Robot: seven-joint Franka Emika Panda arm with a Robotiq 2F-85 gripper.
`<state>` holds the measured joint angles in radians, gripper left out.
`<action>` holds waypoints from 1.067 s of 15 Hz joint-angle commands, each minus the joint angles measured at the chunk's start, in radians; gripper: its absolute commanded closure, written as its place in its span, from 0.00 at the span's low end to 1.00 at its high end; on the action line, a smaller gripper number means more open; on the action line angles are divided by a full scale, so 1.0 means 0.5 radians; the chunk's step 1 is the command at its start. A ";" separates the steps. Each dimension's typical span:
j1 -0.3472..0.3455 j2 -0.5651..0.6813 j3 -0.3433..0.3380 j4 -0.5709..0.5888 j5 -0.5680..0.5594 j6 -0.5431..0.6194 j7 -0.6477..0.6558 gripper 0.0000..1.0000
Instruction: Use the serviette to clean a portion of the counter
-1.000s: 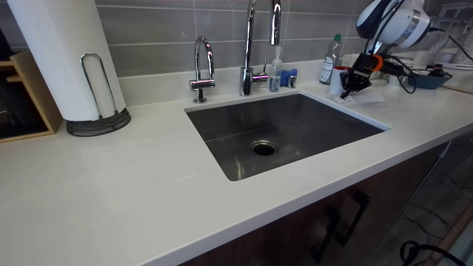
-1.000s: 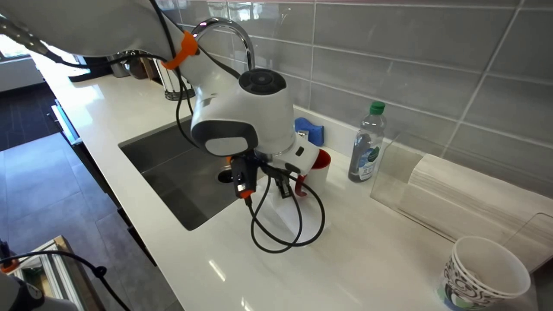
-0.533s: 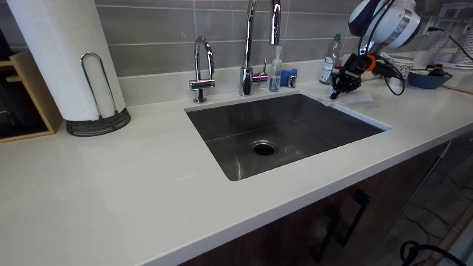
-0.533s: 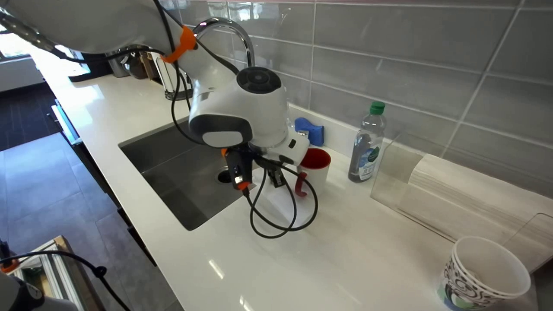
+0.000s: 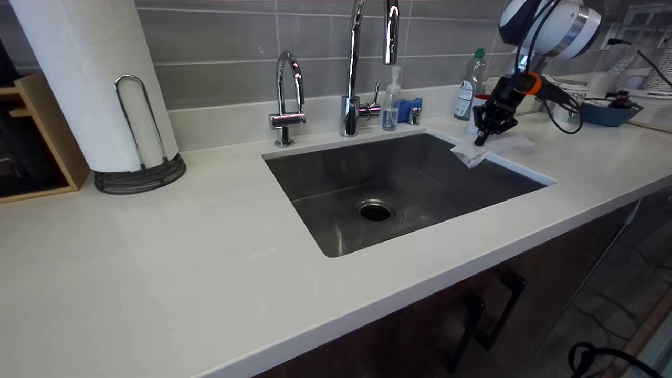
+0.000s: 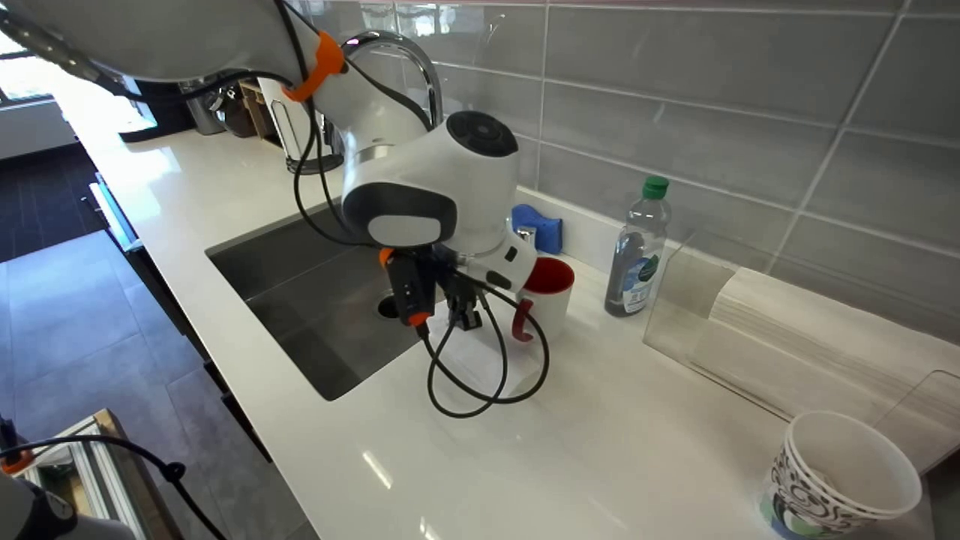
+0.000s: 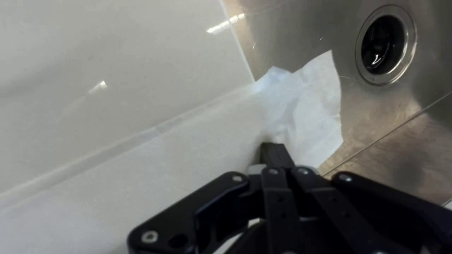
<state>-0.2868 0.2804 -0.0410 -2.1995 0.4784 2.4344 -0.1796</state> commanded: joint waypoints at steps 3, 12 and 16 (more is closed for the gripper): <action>0.096 0.130 -0.210 0.087 -0.326 -0.063 0.485 1.00; 0.072 0.183 -0.183 0.078 -0.154 0.561 0.560 1.00; 0.057 0.188 -0.095 0.062 -0.090 0.572 0.469 1.00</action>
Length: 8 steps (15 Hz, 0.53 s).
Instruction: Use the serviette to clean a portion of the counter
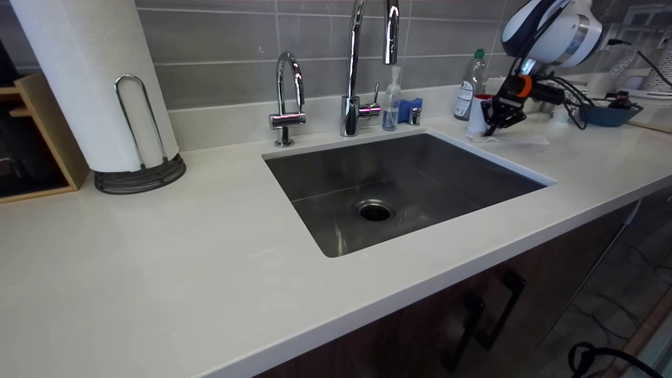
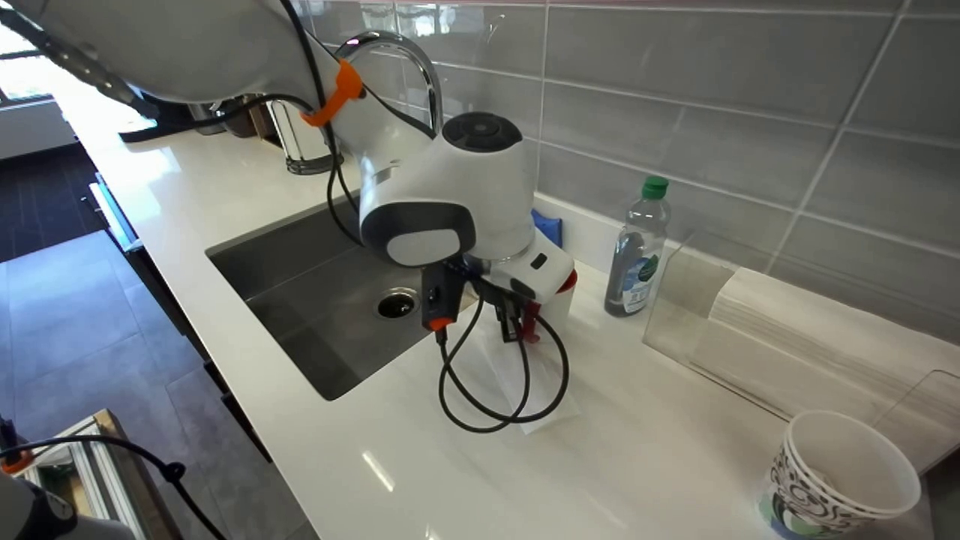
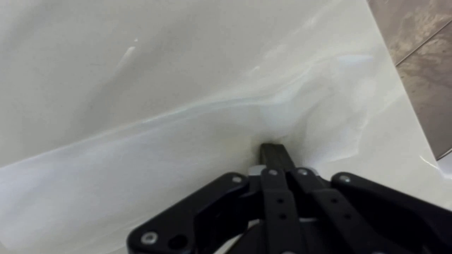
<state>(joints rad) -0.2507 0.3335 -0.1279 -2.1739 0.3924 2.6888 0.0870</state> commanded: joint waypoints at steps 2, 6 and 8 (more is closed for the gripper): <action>-0.004 0.074 0.093 -0.005 0.044 0.027 -0.095 1.00; 0.000 0.035 0.105 -0.045 -0.011 0.060 -0.220 0.73; -0.002 -0.006 0.102 -0.053 -0.033 0.052 -0.274 0.61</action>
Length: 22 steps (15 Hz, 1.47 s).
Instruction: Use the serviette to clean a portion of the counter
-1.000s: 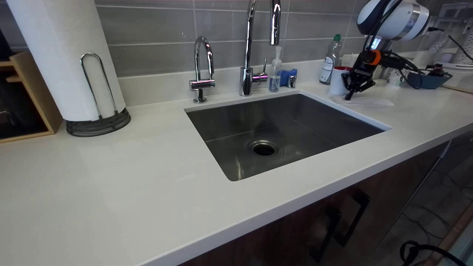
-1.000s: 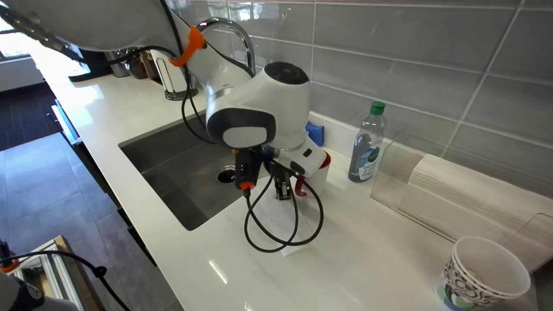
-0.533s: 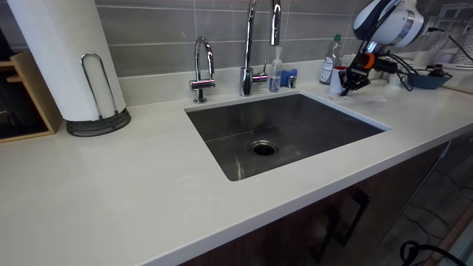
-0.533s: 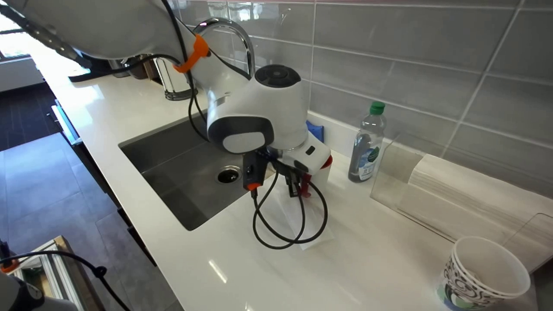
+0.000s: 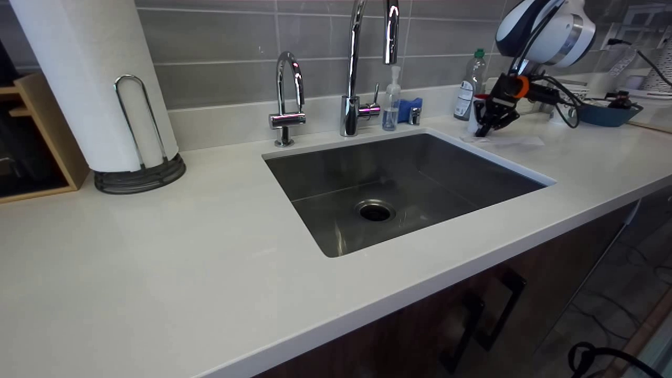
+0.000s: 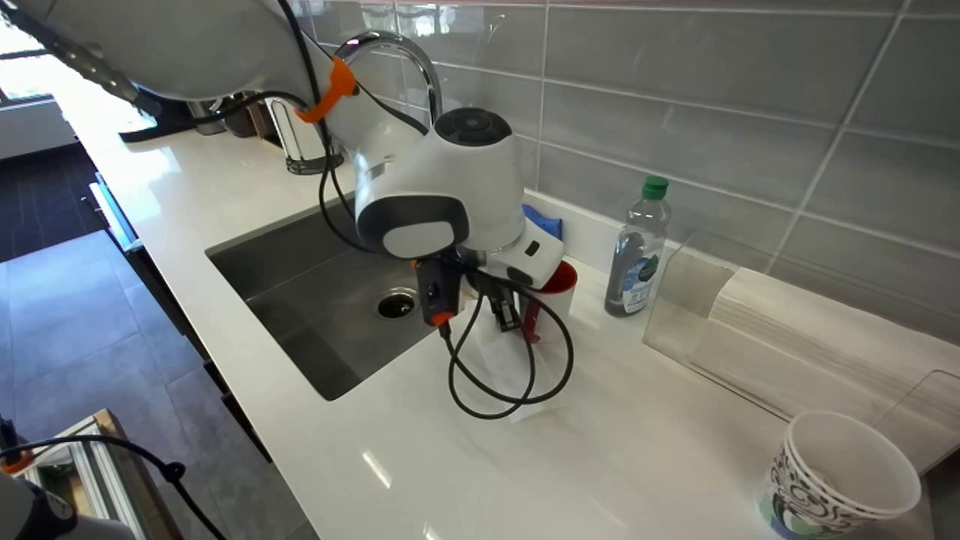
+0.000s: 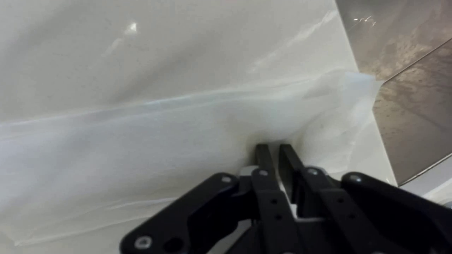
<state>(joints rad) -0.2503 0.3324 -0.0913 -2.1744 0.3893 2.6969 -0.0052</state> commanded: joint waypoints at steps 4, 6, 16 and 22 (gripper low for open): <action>0.001 -0.120 0.031 -0.118 -0.077 -0.060 -0.201 0.33; 0.015 -0.171 0.012 -0.175 -0.129 -0.046 -0.216 0.19; 0.049 -0.645 -0.085 -0.470 -0.450 -0.128 -0.302 0.00; 0.068 -1.234 -0.167 -0.766 -0.650 -0.263 -0.734 0.00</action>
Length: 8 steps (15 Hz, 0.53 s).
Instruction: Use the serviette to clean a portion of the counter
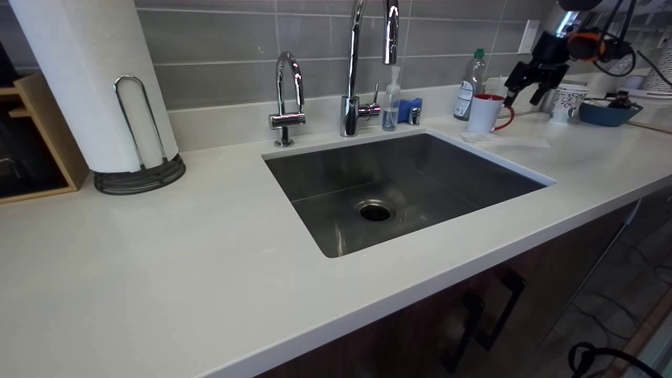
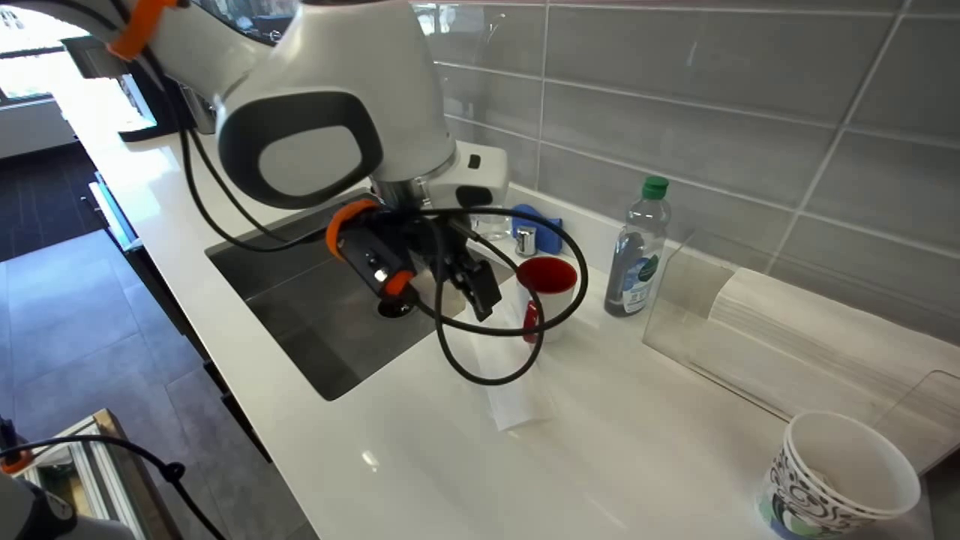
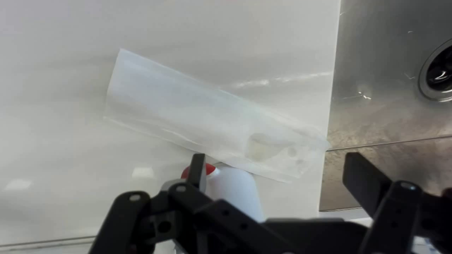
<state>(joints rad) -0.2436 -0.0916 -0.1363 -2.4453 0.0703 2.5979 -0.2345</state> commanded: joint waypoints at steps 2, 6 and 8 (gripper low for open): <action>0.114 -0.584 -0.164 -0.274 0.116 -0.173 -0.485 0.00; 0.234 -0.873 -0.416 -0.168 0.333 -0.813 -0.692 0.00; 0.186 -0.930 -0.457 -0.095 0.320 -1.060 -0.579 0.00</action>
<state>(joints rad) -0.1531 -0.4929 -0.3164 -2.5267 0.2029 2.2219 -0.5416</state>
